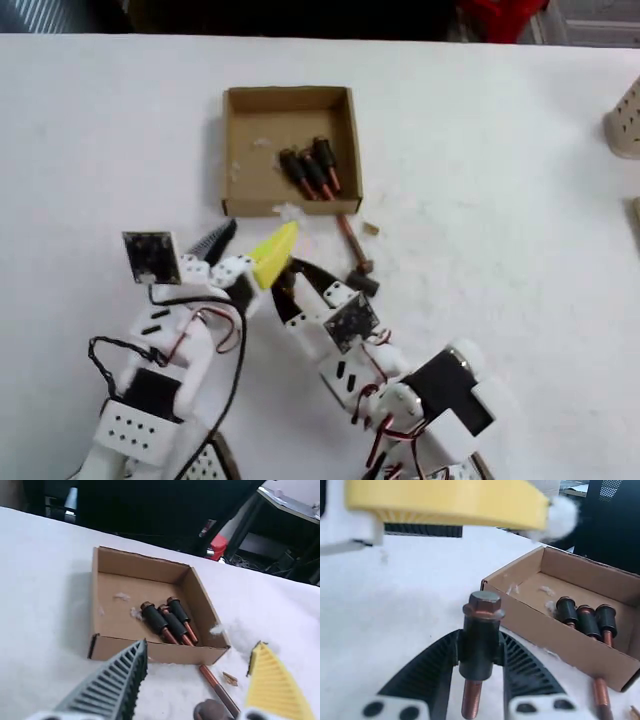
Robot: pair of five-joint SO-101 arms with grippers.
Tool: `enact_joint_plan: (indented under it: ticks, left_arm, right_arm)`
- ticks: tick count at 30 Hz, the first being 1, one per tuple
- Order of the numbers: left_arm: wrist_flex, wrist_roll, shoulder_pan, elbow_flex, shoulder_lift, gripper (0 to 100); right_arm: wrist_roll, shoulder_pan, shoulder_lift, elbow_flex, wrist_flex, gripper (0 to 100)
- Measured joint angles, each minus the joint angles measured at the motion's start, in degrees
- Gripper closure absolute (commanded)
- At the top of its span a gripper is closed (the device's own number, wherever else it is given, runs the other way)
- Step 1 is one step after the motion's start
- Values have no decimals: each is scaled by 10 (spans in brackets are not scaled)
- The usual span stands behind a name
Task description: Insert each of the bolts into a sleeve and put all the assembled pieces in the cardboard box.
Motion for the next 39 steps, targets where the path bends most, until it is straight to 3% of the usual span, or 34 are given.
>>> enact_joint_plan:
  ticks: [5, 12, 27, 32, 39]
  left_arm:
    - [0, 0, -48, 0, 0, 686]
    - [49, 0, -70, -33, 1, 977]
    - [173, 1, -183, -48, 1, 976]
    - [179, 2, -207, -18, 1, 976]
    - [180, -83, -226, 36, 1, 976]
  right_arm:
    - [0, 0, 0, 0, 0, 982]
    - [0, 0, 0, 0, 0, 982]
    - [0, 0, 0, 0, 0, 982]
    - [0, 0, 0, 0, 0, 982]
    - [0, 0, 0, 0, 0, 982]
